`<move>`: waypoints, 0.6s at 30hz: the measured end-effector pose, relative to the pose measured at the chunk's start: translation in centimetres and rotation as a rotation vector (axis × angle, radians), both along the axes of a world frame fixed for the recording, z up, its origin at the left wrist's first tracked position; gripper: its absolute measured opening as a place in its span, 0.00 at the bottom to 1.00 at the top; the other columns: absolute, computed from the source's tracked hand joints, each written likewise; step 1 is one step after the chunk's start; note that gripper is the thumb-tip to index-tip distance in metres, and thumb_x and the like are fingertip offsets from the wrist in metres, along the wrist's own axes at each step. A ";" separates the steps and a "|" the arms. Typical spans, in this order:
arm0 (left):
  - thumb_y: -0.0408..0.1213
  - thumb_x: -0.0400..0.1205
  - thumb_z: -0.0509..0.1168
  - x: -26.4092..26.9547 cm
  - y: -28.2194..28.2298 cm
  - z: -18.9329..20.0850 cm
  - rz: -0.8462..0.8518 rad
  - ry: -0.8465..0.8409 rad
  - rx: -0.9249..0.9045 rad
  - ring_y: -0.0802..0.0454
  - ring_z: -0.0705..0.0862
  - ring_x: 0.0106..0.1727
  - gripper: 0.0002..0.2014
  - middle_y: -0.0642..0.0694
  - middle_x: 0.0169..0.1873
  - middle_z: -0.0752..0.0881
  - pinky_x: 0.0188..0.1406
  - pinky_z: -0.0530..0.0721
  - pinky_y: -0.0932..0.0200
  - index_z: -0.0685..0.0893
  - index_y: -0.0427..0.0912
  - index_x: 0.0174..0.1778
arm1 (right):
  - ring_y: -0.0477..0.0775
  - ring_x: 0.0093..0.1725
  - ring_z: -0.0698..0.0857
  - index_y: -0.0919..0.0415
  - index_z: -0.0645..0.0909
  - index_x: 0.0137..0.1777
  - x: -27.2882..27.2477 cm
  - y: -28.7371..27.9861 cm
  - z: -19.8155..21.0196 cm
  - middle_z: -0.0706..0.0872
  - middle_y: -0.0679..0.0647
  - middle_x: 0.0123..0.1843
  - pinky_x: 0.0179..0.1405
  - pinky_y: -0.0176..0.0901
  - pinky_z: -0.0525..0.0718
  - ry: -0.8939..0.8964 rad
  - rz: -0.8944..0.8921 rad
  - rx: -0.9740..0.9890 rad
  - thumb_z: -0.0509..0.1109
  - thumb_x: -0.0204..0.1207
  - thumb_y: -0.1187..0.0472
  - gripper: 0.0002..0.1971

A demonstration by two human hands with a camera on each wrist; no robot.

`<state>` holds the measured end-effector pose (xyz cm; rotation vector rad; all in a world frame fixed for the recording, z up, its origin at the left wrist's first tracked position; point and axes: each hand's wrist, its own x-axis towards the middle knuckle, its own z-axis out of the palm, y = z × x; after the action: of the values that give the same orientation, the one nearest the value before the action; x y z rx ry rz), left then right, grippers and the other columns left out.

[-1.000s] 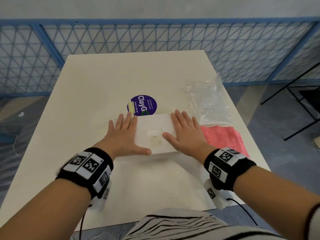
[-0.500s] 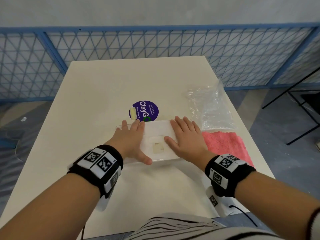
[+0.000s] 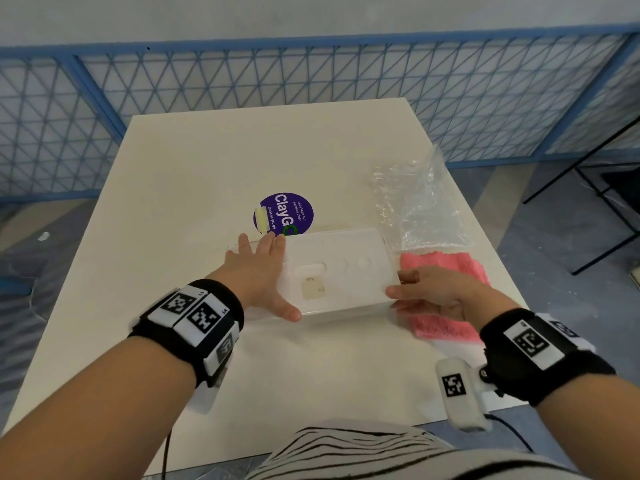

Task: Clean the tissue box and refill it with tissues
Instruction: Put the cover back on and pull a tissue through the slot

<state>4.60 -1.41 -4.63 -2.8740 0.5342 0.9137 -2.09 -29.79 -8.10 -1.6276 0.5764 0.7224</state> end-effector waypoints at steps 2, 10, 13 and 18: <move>0.69 0.58 0.75 0.0 0.0 0.0 -0.005 0.001 -0.002 0.29 0.38 0.82 0.71 0.48 0.84 0.39 0.78 0.52 0.32 0.35 0.43 0.83 | 0.58 0.52 0.87 0.67 0.74 0.72 0.0 0.1 -0.1 0.86 0.64 0.62 0.50 0.45 0.90 -0.008 -0.003 -0.030 0.77 0.69 0.65 0.30; 0.70 0.57 0.75 0.1 0.0 -0.1 -0.031 -0.008 0.003 0.29 0.39 0.82 0.71 0.50 0.83 0.41 0.77 0.56 0.32 0.35 0.45 0.83 | 0.62 0.55 0.87 0.68 0.81 0.64 1.9 1.4 1.6 0.88 0.61 0.57 0.64 0.56 0.83 -0.148 0.005 -0.123 0.69 0.80 0.59 0.17; 0.69 0.57 0.75 0.1 0.1 -0.1 -0.034 -0.005 0.000 0.29 0.39 0.82 0.71 0.50 0.83 0.41 0.77 0.53 0.32 0.35 0.46 0.83 | 0.56 0.43 0.86 0.66 0.82 0.60 3.7 2.1 2.2 0.88 0.56 0.48 0.51 0.52 0.85 -0.182 -0.140 -0.091 0.65 0.83 0.57 0.13; 0.70 0.55 0.75 0.3 0.2 -0.4 -0.034 -0.019 -0.012 0.30 0.41 0.82 0.71 0.51 0.83 0.43 0.78 0.54 0.32 0.37 0.47 0.83 | 0.54 0.38 0.85 0.65 0.82 0.54 5.0 2.5 2.2 0.86 0.56 0.46 0.35 0.44 0.84 -0.180 -0.097 -0.172 0.63 0.84 0.57 0.11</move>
<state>4.86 -1.25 -5.00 -2.8718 0.5865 0.8806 2.94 -27.32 -5.85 -1.7888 0.5949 0.4598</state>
